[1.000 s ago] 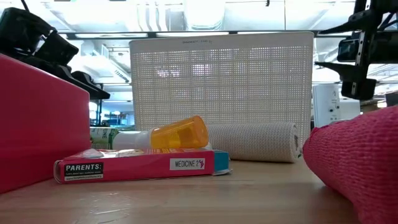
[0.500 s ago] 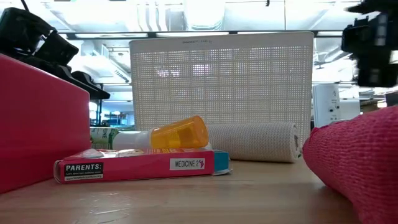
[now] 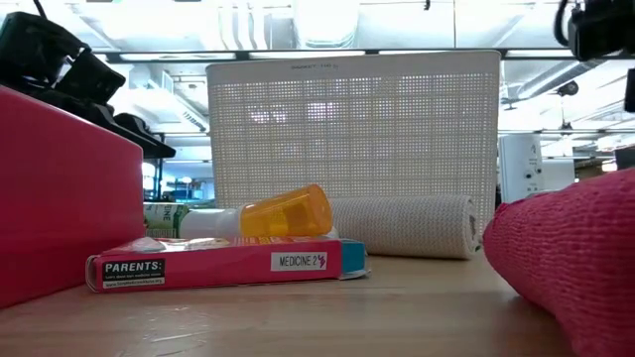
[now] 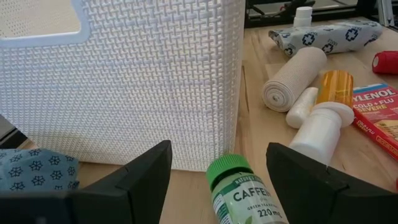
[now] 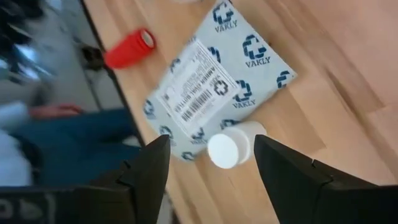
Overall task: Pick & place medical supplies in basket/bin
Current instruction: Put the right white medicine bottle into the white bin
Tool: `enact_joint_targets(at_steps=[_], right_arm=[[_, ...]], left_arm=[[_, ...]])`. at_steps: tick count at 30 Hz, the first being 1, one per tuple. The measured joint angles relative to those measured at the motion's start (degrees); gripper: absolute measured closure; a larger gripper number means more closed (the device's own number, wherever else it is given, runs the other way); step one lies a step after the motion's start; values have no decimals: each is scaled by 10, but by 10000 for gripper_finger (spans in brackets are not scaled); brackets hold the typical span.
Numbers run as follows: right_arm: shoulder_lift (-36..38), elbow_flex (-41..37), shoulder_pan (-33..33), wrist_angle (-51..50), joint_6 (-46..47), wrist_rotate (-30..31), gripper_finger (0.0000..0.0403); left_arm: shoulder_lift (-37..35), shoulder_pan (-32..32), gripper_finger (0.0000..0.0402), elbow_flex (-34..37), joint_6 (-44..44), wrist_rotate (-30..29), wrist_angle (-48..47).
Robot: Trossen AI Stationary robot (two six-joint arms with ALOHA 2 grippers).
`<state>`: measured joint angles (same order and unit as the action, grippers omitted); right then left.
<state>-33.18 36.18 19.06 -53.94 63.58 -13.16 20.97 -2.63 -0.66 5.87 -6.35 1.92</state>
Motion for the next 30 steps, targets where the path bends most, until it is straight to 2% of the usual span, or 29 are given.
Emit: enact_joint_targets(at_steps=[5,13,18,22,30], right_arm=[[-121,30,48,-2,-72,-2,182],[-260,42,160,-4,-144,74,182],[-292,44,210,-44,-128,107,182],[-290,46,236,-39,-96,110,178],[-311,46,270,-9,-103,103,131]], left_arm=[[0,0,160,0,0,0,0],[0,0,160,0,0,0,0],[0,0,160,0,0,0,0],[0,0,160,0,0,0,0],[0,0,160,0,0,0,0]])
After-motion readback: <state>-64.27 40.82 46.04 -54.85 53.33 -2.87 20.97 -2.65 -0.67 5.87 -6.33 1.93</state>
